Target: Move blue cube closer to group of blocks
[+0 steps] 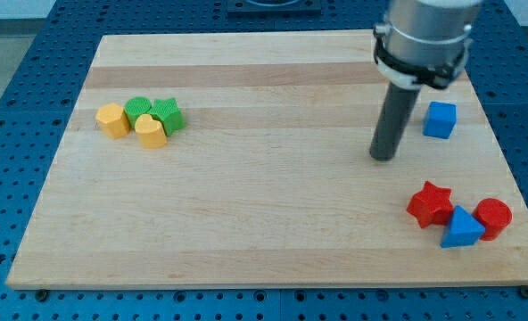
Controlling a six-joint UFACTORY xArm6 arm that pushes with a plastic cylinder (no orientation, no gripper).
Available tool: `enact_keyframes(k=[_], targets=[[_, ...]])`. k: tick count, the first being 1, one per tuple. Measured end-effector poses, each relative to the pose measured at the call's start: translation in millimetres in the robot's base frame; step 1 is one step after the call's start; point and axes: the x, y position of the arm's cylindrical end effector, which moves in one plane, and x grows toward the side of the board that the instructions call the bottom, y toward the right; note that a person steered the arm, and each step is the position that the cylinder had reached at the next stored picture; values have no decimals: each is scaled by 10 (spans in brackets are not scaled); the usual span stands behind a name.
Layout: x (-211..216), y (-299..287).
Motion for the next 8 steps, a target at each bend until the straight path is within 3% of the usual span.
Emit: enact_keyframes(k=[2,3,5,8], targets=[[-854,60],[-1005,386],[-966,1050],[-594,1131]])
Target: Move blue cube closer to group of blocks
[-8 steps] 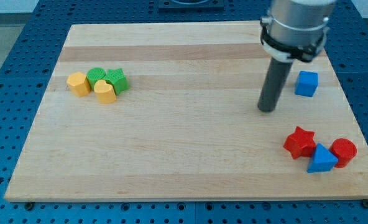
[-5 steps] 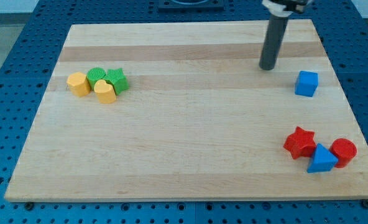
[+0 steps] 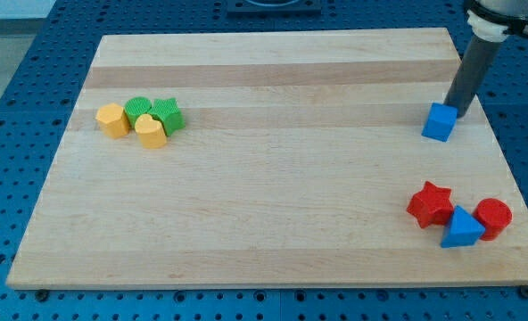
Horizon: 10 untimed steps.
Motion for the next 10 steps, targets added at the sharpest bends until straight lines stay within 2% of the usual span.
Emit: enact_keyframes(k=[8,10], targets=[[13,-353],[208,-371]])
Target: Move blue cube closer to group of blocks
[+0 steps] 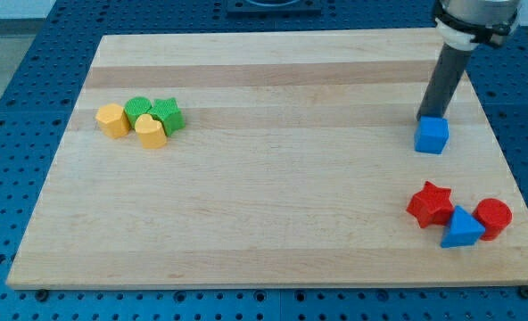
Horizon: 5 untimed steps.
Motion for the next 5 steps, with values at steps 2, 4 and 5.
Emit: enact_keyframes(k=[2,4,5], targets=[[253,-37],[239,-113],[269,-122]])
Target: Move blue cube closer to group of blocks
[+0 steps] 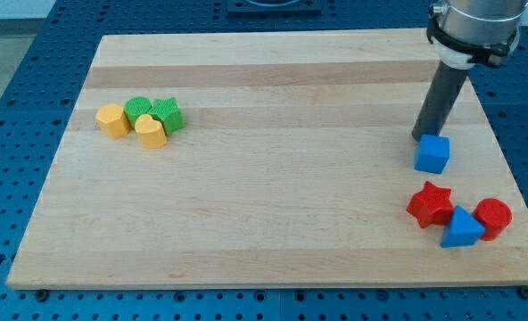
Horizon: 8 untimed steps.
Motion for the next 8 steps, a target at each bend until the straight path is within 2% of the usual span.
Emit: enact_keyframes(k=[3,8], targets=[[426,0],[728,0]])
